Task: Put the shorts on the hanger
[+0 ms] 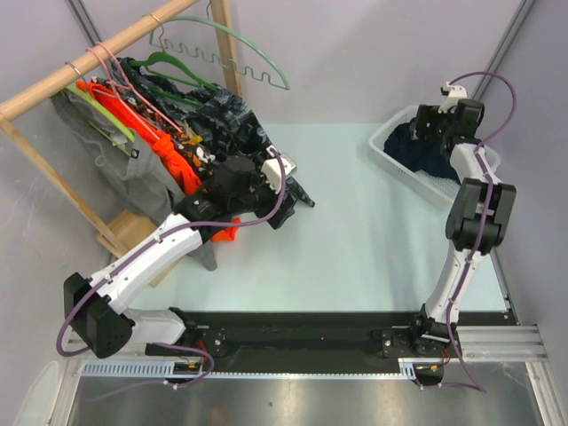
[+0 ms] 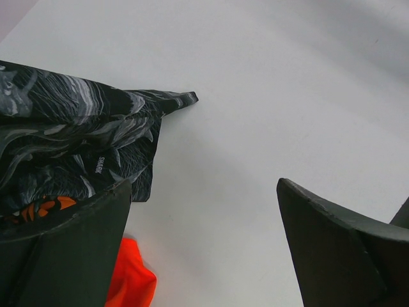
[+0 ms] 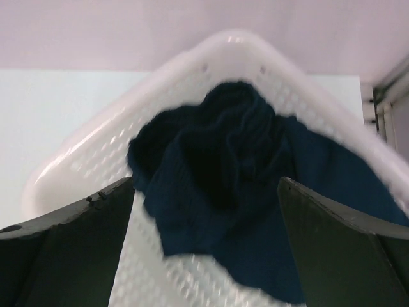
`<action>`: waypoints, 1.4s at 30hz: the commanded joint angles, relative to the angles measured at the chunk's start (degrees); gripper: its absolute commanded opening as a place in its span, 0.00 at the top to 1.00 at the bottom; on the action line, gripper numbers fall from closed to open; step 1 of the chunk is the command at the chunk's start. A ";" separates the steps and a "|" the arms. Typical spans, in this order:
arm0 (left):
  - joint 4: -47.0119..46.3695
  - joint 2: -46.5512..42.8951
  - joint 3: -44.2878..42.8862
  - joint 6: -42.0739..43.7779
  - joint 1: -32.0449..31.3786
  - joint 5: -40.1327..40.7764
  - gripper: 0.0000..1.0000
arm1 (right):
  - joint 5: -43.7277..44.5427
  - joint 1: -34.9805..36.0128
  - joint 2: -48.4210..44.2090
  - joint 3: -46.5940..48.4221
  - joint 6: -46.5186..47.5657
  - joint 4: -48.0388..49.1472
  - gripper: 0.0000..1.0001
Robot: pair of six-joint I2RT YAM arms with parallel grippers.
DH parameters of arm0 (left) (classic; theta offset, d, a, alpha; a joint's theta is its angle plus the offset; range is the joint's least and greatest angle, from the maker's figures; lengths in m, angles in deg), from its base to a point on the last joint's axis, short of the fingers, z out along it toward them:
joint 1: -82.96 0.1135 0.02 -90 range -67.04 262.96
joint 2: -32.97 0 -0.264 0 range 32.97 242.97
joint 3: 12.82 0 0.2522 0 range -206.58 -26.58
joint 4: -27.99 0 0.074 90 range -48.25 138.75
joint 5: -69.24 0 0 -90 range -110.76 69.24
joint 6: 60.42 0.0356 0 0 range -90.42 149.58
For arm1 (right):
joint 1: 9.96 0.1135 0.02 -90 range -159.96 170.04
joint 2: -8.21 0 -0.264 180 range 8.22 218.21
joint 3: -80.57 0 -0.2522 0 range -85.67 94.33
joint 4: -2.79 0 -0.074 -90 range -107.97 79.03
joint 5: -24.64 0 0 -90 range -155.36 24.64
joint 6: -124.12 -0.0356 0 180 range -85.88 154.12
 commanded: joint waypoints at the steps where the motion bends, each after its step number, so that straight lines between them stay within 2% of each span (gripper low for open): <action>1: -1.60 1.89 0.75 1.19 0.09 -0.30 0.00 | -1.39 -0.27 8.63 10.82 -1.08 -1.60 0.00; 8: -1.60 3.82 1.45 1.54 0.18 0.41 0.00 | -3.51 0.78 17.16 16.19 -0.03 -2.82 0.00; 10: -1.60 4.17 1.45 1.28 0.18 0.15 0.00 | -3.60 0.87 18.91 17.42 0.33 -4.23 0.04; 13: -0.81 4.96 0.84 0.92 0.18 -0.73 0.00 | -3.69 0.78 18.66 17.69 0.07 -4.85 0.23; 14: -0.28 5.23 0.49 0.66 0.18 -0.91 0.00 | -4.12 0.52 18.05 17.69 -0.46 -4.85 0.41; 16: 1.12 5.67 -0.74 0.48 0.18 -1.34 0.00 | -5.70 0.26 15.34 17.69 -0.64 -5.29 0.61; 17: 1.56 5.76 -1.09 0.48 0.18 -1.35 0.00 | -6.14 0.25 14.10 17.60 -0.55 -5.46 0.81; 19: 2.18 5.23 -1.88 0.49 0.18 -1.35 0.00 | -6.93 -0.10 11.02 17.34 -0.90 -5.38 0.97; 20: 2.18 4.88 -2.06 0.48 0.26 -1.44 0.00 | -7.03 -0.18 7.79 17.25 -1.25 -5.29 1.00; 28: 1.39 2.51 -3.82 0.75 0.18 -1.00 0.00 | -12.56 -1.50 -6.47 18.73 -3.28 -6.34 1.00; 37: 0.16 -0.04 -4.08 -0.39 0.26 -0.21 0.00 | -21.52 -1.15 -17.71 28.75 -7.57 -11.00 1.00; 42: -0.19 -1.71 -3.73 -1.45 0.35 0.23 0.00 | -27.05 2.27 -21.94 34.29 -8.64 -14.07 1.00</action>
